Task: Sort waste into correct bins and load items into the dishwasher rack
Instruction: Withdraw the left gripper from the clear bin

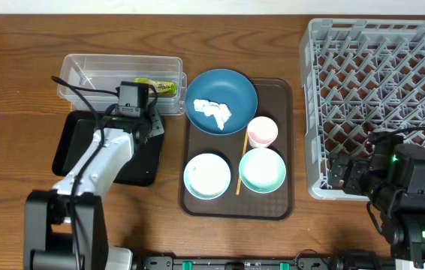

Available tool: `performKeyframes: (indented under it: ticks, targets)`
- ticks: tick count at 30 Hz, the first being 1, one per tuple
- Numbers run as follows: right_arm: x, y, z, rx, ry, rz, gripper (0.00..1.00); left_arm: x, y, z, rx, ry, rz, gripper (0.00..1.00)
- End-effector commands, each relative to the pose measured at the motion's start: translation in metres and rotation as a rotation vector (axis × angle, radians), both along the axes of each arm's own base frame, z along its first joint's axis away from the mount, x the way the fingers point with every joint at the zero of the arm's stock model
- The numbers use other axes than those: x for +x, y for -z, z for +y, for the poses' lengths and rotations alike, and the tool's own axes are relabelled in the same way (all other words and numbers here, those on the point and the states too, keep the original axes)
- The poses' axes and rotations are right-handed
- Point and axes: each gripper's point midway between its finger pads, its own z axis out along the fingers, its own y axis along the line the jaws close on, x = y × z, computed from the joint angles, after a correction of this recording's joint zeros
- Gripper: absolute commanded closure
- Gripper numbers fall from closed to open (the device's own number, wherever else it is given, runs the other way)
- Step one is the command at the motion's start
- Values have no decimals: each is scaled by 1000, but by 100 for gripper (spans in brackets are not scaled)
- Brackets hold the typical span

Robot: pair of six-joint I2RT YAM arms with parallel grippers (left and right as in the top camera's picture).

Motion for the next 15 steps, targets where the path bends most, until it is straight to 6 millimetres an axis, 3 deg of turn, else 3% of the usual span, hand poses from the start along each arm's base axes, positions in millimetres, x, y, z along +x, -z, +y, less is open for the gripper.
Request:
performKeyframes:
  ticks: [1,8,15]
  targets:
    - [1,-8,-3,-14,4,-22,1,-3,15,8,26,-44,24,81]
    - [1,-8,-3,-14,4,-22,1,12,10,7,17,-44,-39,81]
    - [1,-8,-3,-14,3,-22,1,9,12,6,14,-42,-21,81]
